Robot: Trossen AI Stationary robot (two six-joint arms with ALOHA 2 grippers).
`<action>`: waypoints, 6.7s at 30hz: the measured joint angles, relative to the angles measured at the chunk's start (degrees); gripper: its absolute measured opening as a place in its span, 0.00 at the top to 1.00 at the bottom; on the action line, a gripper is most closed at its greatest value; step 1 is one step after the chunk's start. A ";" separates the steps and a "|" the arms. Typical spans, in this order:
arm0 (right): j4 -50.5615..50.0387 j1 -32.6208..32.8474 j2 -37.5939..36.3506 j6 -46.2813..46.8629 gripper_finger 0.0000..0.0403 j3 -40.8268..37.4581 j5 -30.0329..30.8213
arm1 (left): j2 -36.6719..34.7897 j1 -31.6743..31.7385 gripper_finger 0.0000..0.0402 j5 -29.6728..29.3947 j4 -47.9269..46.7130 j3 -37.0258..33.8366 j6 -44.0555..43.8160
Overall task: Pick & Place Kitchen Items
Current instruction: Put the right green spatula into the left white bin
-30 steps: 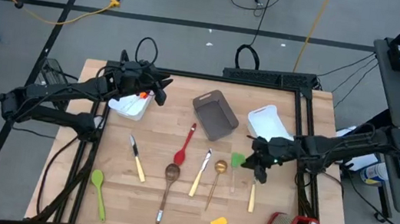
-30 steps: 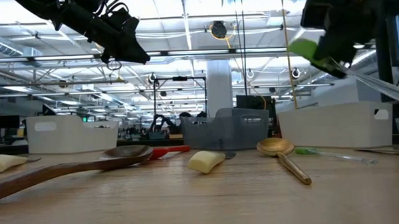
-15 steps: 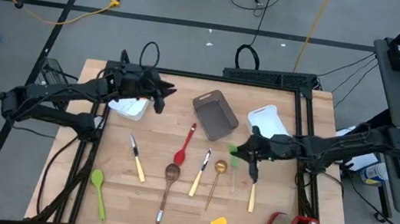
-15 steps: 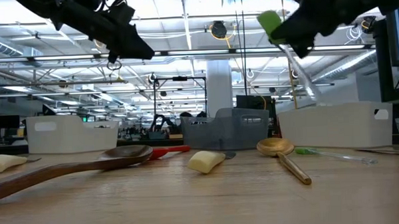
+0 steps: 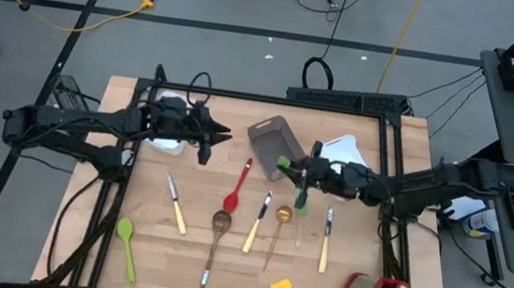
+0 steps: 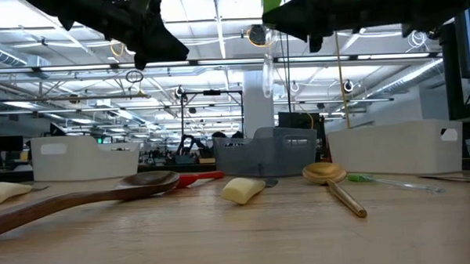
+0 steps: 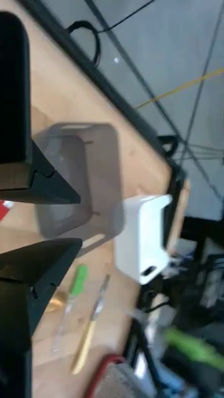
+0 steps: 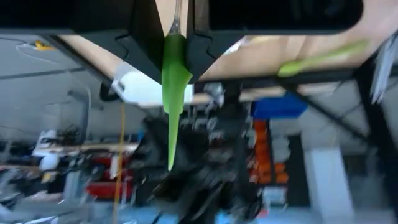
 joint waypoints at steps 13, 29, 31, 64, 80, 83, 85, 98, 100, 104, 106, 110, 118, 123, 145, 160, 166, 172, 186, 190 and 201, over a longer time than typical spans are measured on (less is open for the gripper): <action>17.22 -5.62 8.60 2.93 0.91 0.02 -3.44 | 10.64 -5.05 0.75 -0.04 13.94 0.01 1.07; 19.35 -8.79 9.45 5.59 0.91 2.31 -9.29 | 21.89 -5.99 0.75 6.71 30.01 -0.01 4.56; 18.00 -8.79 9.45 5.53 0.91 3.34 -10.42 | 21.89 -5.97 0.75 6.75 30.57 -0.01 4.64; 7.79 -9.03 9.42 -0.43 0.74 7.10 -12.10 | 21.89 -5.99 0.97 5.97 30.75 -0.06 5.11; -1.76 -9.01 9.42 1.08 0.61 7.06 -11.92 | 21.71 -5.99 0.98 0.84 23.23 -0.06 2.68; -3.29 -9.01 9.42 1.09 0.61 7.06 -11.78 | 21.30 -5.95 0.97 -0.11 21.11 -0.04 2.48; -5.09 -9.01 9.42 1.18 0.61 7.06 -11.96 | 20.08 -5.97 0.98 -0.61 18.35 -0.04 2.29; -11.12 -8.97 9.42 5.61 0.61 7.04 -12.04 | 5.47 -5.86 0.99 -21.47 -5.82 0.01 0.21; -11.11 -8.97 9.42 5.61 0.61 7.04 -12.04 | 3.21 -5.81 0.97 -26.08 -9.55 0.00 -1.08; -11.08 -8.97 9.42 5.61 0.61 7.04 -12.04 | -0.65 -5.43 0.97 -32.03 -18.53 0.00 -2.69; -11.12 -8.97 9.42 5.61 0.61 7.04 -12.04 | -1.92 -4.68 0.99 -33.13 -23.38 -0.01 -4.33; -11.14 -8.97 9.42 5.50 0.61 7.04 -12.02 | -2.81 -1.95 0.98 -33.59 -31.57 -0.01 -8.29; -11.14 -8.97 9.42 5.43 0.61 7.04 -12.02 | -1.98 6.69 0.99 -32.06 -48.68 -0.01 -18.41; -11.21 -8.97 9.42 5.42 0.61 7.04 -12.02 | -1.90 11.13 0.96 -27.34 -55.35 -0.01 -22.08; -12.78 -8.97 9.42 4.97 0.61 7.04 -12.02 | -1.85 13.49 0.96 -25.70 -56.94 -7.24 -31.20; -13.30 -8.97 9.42 4.98 0.61 7.02 -12.04 | -1.87 13.49 0.96 -23.49 -55.39 -11.44 -36.66; -13.07 -8.97 9.42 5.23 0.61 7.02 -12.04 | -1.91 13.46 0.93 -22.05 -53.22 -13.41 -36.90; -12.80 -8.97 9.38 5.57 0.61 7.02 -12.04 | -1.85 13.48 0.93 -22.14 -53.10 -13.46 -37.98; -12.78 -8.97 9.38 5.57 0.61 7.02 -12.04 | -1.85 13.49 0.92 -21.22 -53.08 -13.46 -35.70; -12.78 -8.97 9.38 5.58 0.61 7.02 -12.04 | -1.85 13.49 0.92 -21.22 -53.08 -13.46 -35.13; -12.79 -8.97 9.38 5.57 0.61 7.02 -12.04 | -1.85 13.46 0.92 -21.01 -50.10 -13.46 -30.73</action>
